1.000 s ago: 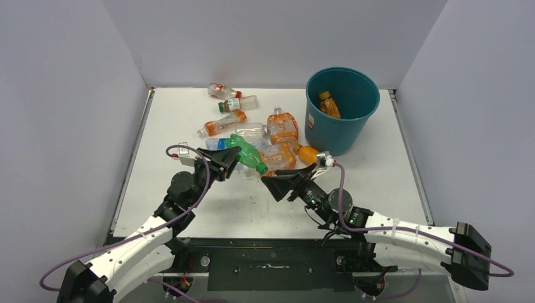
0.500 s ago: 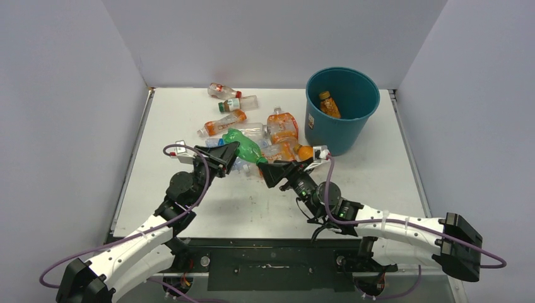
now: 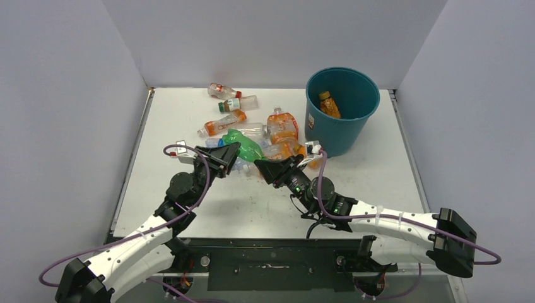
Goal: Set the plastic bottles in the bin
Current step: Place the plastic bottle in the trash bin.
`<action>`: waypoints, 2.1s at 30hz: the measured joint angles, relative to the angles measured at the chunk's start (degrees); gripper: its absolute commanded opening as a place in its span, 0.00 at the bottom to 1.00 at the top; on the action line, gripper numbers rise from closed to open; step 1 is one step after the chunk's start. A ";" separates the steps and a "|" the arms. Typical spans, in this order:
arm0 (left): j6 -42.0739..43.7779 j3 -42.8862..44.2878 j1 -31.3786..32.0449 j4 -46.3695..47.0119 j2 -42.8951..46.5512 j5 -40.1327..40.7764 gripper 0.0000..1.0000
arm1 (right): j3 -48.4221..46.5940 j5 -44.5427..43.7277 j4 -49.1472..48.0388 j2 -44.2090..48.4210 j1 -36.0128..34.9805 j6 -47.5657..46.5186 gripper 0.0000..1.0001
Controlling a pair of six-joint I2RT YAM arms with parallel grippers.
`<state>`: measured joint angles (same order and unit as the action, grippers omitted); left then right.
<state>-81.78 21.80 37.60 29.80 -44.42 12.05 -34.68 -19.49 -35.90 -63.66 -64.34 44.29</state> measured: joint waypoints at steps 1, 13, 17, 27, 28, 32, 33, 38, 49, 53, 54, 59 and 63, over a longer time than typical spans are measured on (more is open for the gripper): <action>0.07 0.04 0.00 0.07 0.04 0.13 0.34 | -0.11 0.31 0.04 -0.15 0.24 0.11 0.06; 17.44 8.52 -1.09 -20.81 11.54 2.27 0.96 | -6.49 5.60 23.89 10.03 7.34 -3.87 0.05; 36.65 17.53 -1.77 -25.79 14.88 0.28 0.96 | -19.28 6.67 41.18 14.47 12.11 -9.64 0.05; 76.35 37.57 2.40 -35.06 2.01 -32.98 0.96 | -38.10 13.42 67.71 11.17 12.24 -20.02 0.05; 79.54 37.57 3.65 -36.72 1.33 -35.85 0.96 | -38.73 14.45 69.29 10.45 12.24 -20.61 0.05; 88.24 37.00 5.73 -39.71 -1.14 -42.82 0.96 | -40.00 18.84 74.18 8.17 12.24 -22.29 0.05; 89.99 36.96 5.75 -40.09 -1.62 -43.95 0.96 | -40.15 19.82 74.88 7.80 12.24 -22.67 0.05; 99.25 38.53 7.41 -43.47 -5.81 -45.66 0.96 | -41.00 24.00 77.24 5.88 12.24 -23.71 0.05; 116.26 36.24 16.90 -46.01 -10.58 -28.35 0.91 | -46.58 30.18 80.39 2.12 12.22 -25.51 0.05; 118.31 32.37 17.55 -43.91 -10.08 -24.17 0.80 | -47.54 31.47 81.05 1.49 12.22 -25.70 0.05; 118.53 31.71 17.57 -43.34 -10.01 -23.52 0.75 | -47.63 31.74 81.05 1.38 12.22 -25.70 0.05; 119.25 30.84 17.77 -41.31 -9.70 -21.05 0.42 | -47.63 32.81 81.15 1.09 12.22 -25.70 0.05; 119.05 30.82 18.69 -41.05 -9.38 -19.47 0.26 | -47.76 33.55 80.87 1.16 12.22 -25.70 0.38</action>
<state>37.28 52.62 56.29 -11.25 -53.80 -7.42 -82.43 14.06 44.97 -62.50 -52.12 18.59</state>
